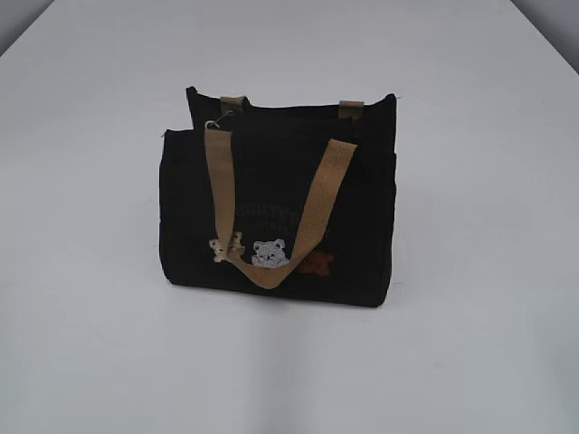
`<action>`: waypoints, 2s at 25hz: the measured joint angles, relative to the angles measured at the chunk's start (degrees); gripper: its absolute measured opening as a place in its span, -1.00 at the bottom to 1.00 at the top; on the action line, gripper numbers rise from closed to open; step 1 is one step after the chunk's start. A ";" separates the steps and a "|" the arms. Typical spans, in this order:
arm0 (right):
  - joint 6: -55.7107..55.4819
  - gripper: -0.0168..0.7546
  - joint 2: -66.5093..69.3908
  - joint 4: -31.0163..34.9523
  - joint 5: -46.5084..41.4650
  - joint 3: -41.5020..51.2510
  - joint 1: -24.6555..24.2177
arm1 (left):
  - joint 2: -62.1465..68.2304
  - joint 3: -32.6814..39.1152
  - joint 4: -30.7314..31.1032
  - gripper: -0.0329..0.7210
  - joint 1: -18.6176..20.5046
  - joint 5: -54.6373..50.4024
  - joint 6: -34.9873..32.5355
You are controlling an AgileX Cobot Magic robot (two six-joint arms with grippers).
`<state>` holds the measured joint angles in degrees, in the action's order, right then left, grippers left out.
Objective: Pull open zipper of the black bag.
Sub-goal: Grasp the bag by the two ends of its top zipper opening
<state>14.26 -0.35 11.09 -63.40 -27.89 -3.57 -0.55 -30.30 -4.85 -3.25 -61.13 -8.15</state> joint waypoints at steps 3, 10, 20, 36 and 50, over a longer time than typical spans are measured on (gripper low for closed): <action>0.00 0.03 0.00 0.00 0.00 0.00 0.00 | 0.00 0.00 0.00 -0.29 0.00 0.00 0.00; 0.00 0.03 0.00 0.00 0.00 0.00 0.00 | 0.00 0.00 0.00 -0.29 0.00 0.00 0.00; 0.00 0.03 0.00 0.00 0.00 0.00 0.00 | 0.00 0.00 -0.13 -0.29 0.00 0.00 0.00; 0.00 0.03 0.00 0.05 0.00 0.00 0.00 | 47.39 2.44 -71.81 0.17 -0.22 28.89 -90.41; 0.00 0.03 0.00 0.05 0.00 0.00 0.00 | 92.55 -12.95 -91.45 0.27 -6.58 25.14 -121.84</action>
<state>14.26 -0.35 11.14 -63.40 -27.89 -3.57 92.00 -43.25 -96.30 -9.83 -35.99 -130.00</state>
